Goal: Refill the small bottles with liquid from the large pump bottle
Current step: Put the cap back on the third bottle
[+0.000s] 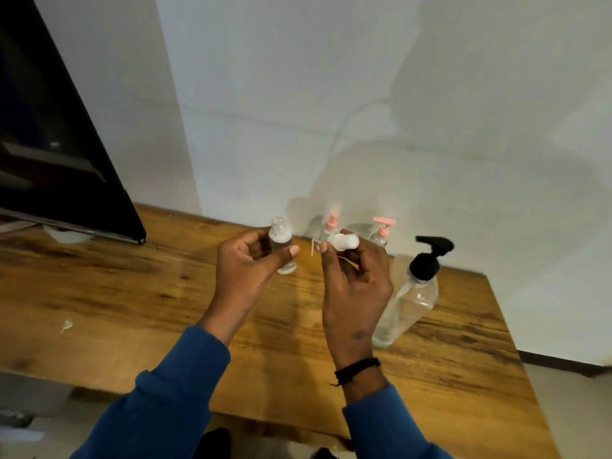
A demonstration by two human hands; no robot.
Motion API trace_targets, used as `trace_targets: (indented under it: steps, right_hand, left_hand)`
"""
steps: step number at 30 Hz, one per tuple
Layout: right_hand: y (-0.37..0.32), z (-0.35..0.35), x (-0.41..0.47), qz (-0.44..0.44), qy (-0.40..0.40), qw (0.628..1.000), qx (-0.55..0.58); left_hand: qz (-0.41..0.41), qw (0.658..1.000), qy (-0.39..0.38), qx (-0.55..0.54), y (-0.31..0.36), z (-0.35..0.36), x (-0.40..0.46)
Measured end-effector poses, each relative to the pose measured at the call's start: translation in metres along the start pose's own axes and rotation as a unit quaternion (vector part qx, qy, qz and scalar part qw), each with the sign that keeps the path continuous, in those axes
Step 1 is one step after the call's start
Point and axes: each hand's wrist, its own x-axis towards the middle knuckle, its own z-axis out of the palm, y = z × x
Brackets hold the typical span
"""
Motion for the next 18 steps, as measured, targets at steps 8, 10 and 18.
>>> trace_targets:
  steps: [8,10,18]
  right_hand:
    - [-0.108,-0.029,0.040,-0.034,0.065,0.995,0.062]
    - [-0.136,-0.034,0.051,-0.052,0.080,0.992,0.077]
    - [-0.241,-0.068,0.075,-0.081,0.098,0.979,0.158]
  left_hand:
    - [0.079,0.996,-0.045,0.025,0.099,0.011,-0.014]
    - [0.097,0.993,-0.059,0.034,0.123,0.015,-0.019]
    - [0.156,0.983,-0.084,0.045,0.219,0.030,-0.042]
